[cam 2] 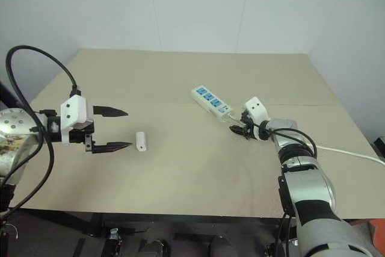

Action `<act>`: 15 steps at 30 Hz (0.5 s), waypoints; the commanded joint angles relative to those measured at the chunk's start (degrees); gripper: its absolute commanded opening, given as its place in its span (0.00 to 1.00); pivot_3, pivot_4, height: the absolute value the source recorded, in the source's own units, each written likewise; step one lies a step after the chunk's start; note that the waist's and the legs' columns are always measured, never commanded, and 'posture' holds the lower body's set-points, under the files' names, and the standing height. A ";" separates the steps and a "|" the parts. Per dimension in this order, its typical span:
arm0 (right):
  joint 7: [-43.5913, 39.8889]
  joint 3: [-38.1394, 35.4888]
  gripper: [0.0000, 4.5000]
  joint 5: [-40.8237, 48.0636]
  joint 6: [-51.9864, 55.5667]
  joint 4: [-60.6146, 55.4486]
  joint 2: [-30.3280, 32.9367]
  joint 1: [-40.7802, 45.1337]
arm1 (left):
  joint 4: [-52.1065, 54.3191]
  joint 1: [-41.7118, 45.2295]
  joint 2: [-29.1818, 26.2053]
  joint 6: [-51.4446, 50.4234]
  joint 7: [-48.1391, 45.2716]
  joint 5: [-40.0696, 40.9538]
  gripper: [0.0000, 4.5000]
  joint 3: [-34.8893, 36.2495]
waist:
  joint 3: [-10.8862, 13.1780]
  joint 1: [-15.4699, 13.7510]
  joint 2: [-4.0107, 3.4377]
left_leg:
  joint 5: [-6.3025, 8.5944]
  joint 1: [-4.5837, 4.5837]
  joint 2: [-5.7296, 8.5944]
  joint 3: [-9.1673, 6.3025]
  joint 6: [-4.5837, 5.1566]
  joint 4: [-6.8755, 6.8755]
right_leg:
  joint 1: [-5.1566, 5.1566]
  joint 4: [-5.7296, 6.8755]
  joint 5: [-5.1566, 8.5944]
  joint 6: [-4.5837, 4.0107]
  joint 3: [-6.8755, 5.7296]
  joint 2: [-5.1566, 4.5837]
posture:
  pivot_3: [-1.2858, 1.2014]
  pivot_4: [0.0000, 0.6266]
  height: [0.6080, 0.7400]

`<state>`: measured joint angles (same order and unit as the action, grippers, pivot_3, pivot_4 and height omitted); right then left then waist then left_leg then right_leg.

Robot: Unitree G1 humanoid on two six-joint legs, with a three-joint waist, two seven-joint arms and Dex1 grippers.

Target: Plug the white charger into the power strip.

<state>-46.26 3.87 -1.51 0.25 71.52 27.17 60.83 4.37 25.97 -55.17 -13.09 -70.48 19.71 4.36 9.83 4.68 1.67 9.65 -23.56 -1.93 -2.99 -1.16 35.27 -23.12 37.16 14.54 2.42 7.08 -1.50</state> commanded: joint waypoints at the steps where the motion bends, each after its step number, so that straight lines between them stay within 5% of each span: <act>1: -1.24 -1.12 0.32 -0.23 -0.87 0.61 0.16 1.17 | 2.25 -0.57 -1.21 -0.29 0.78 0.59 1.00 2.49 | 0.00 0.32 0.00 | 0.00 0.00 0.00 0.00 0.00 0.00 | 0.01 0.00 0.00 0.00 -0.01 0.00 | 0.52 0.24 1.00; 5: -1.50 -1.24 0.01 -0.65 -0.91 0.80 -0.07 1.58 | 2.31 -1.05 -1.25 -0.23 0.67 0.64 1.00 2.72 | 0.00 0.98 0.00 | 0.00 0.00 0.00 -0.01 0.00 0.00 | 0.03 -0.01 0.00 0.00 0.00 0.00 | 0.52 0.24 1.00; 15: -4.17 -0.03 0.00 -2.43 -5.19 -4.00 -1.31 -2.00 | 1.47 0.84 -2.27 -0.45 0.10 1.27 1.00 3.66 | 0.00 1.32 0.00 | 0.00 0.02 0.00 -0.01 0.00 -0.01 | 0.03 -0.01 0.00 0.01 0.00 0.01 | 0.52 0.24 1.00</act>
<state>-48.80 3.83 -4.32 -3.63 70.03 26.29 59.59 3.76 26.44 -56.81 -13.03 -71.00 19.71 5.65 9.83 5.99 1.67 9.65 -23.54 -1.93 -3.00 -1.16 35.25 -23.10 37.15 14.55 2.42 7.09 -1.50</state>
